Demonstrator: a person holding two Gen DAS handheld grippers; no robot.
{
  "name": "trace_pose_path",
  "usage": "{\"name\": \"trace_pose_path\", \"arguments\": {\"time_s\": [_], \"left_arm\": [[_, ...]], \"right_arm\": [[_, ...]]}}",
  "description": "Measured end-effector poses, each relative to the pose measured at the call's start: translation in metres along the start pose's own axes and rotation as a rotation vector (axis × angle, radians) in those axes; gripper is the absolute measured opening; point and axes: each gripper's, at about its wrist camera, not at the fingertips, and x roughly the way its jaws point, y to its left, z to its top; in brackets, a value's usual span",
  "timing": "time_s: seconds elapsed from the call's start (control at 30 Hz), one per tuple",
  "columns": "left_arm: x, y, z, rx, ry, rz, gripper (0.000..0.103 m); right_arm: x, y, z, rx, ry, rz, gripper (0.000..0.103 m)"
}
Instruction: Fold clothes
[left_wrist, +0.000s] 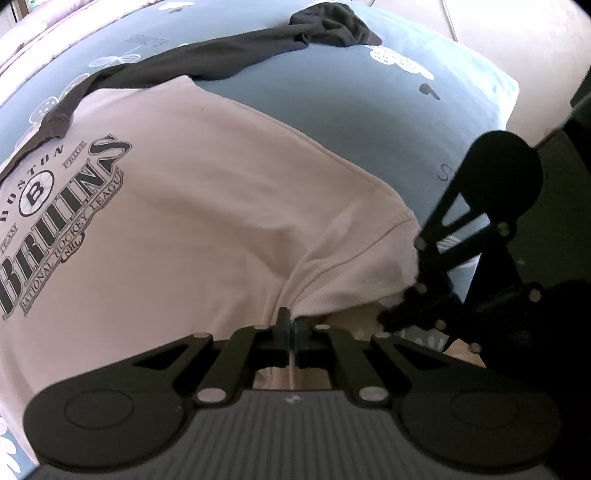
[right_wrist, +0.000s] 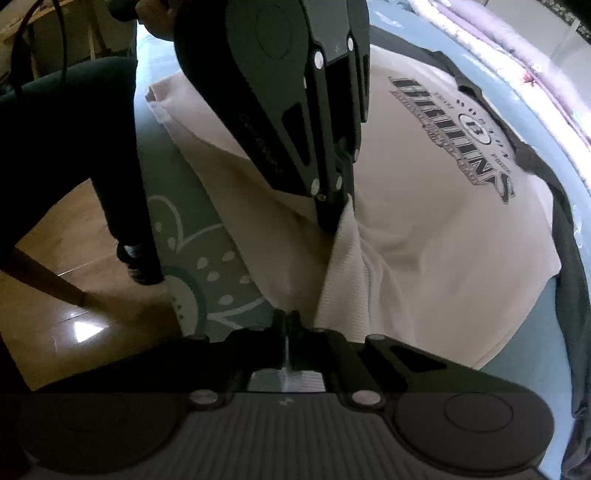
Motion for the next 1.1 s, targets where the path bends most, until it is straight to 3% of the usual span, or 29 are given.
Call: {"name": "trace_pose_path", "arguments": {"time_s": [0.17, 0.4, 0.5, 0.57, 0.63, 0.67, 0.73, 0.83, 0.9, 1.1], "left_arm": [[0.002, 0.0, 0.001, 0.002, -0.004, -0.011, 0.001], [0.012, -0.01, -0.005, -0.004, 0.019, -0.041, 0.004], [0.01, -0.024, -0.015, 0.044, 0.03, -0.052, 0.017], [0.0, -0.029, -0.025, 0.075, 0.026, -0.047, 0.02], [-0.014, -0.03, -0.038, 0.075, 0.012, -0.045, 0.022], [-0.023, -0.026, -0.045, 0.059, 0.0, -0.04, 0.024], [-0.038, -0.017, -0.059, 0.023, -0.024, -0.009, 0.04], [-0.046, 0.005, -0.082, -0.053, -0.016, 0.079, 0.04], [-0.049, 0.02, -0.097, -0.118, -0.003, 0.127, 0.04], [-0.04, 0.045, -0.132, -0.269, 0.034, 0.171, 0.04]], "right_arm": [[-0.012, -0.001, -0.004, -0.01, 0.049, 0.08, 0.001], [-0.008, -0.013, -0.012, 0.107, 0.073, 0.161, 0.001], [-0.014, -0.007, -0.015, 0.108, 0.072, 0.178, 0.004], [-0.028, -0.009, -0.019, 0.138, 0.039, 0.176, 0.009], [-0.046, -0.021, -0.028, 0.225, -0.017, 0.147, 0.01], [-0.054, -0.028, -0.034, 0.273, -0.042, 0.133, 0.016], [-0.063, -0.048, -0.049, 0.403, -0.068, 0.089, 0.022], [-0.061, -0.074, -0.071, 0.62, -0.06, 0.044, 0.029], [-0.053, -0.085, -0.083, 0.761, -0.052, 0.073, 0.039], [-0.026, -0.086, -0.099, 1.03, -0.022, 0.131, 0.042]]}}
